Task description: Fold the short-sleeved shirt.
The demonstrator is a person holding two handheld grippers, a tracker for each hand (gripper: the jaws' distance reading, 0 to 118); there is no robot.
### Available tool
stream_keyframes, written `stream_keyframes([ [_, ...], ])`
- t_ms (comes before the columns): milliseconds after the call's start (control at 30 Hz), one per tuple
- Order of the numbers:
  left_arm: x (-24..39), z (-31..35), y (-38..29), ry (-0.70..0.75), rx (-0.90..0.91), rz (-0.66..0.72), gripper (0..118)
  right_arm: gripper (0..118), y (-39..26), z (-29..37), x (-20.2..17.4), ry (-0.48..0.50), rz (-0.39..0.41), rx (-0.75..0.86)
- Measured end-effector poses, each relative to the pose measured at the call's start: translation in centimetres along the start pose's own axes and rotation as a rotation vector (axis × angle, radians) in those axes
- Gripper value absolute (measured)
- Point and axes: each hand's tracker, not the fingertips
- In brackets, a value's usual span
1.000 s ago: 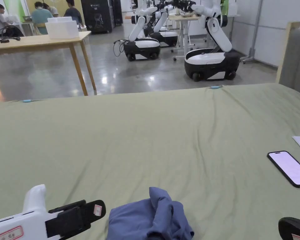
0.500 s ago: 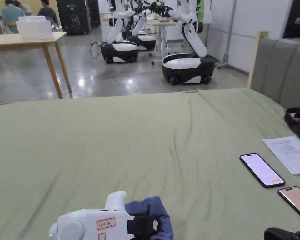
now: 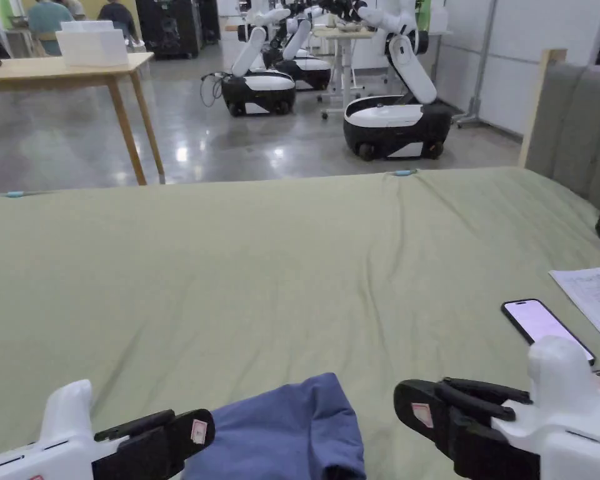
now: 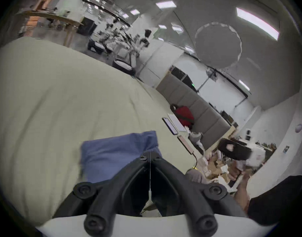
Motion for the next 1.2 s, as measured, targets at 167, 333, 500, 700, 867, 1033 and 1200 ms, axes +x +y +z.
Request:
stream_keyframes([
  [167,-1.9,4.6,-1.2,0.065,0.05,0.039,0,1,-1.5,-10.8,3.2,-0.003,-0.063,-0.216],
  [333,-2.7,5.3,-1.8,0.133,0.065,0.058,0,1,-4.2,-14.9,5.5,-0.073,-0.175,-0.366],
  [500,-3.5,3.6,-1.9,0.083,0.061,0.084,7,1,-5.6,-14.8,6.8,-0.061,-0.238,-0.36],
  [700,-5.7,-0.7,-1.3,0.041,0.013,0.148,116,1,-5.6,-14.5,6.4,-0.068,-0.213,-0.366],
  [867,-8.5,-5.2,-1.6,0.001,-0.046,0.284,116,1,-5.9,-14.5,5.9,-0.079,-0.189,-0.356],
  [1033,-9.9,-9.6,-2.4,-0.031,-0.149,0.35,116,1,-5.9,-14.5,6.1,-0.076,-0.203,-0.351],
  [1200,-10.1,-11.2,-2.7,-0.127,-0.171,0.354,107,1,-6.1,-14.4,6.2,-0.073,-0.195,-0.347],
])
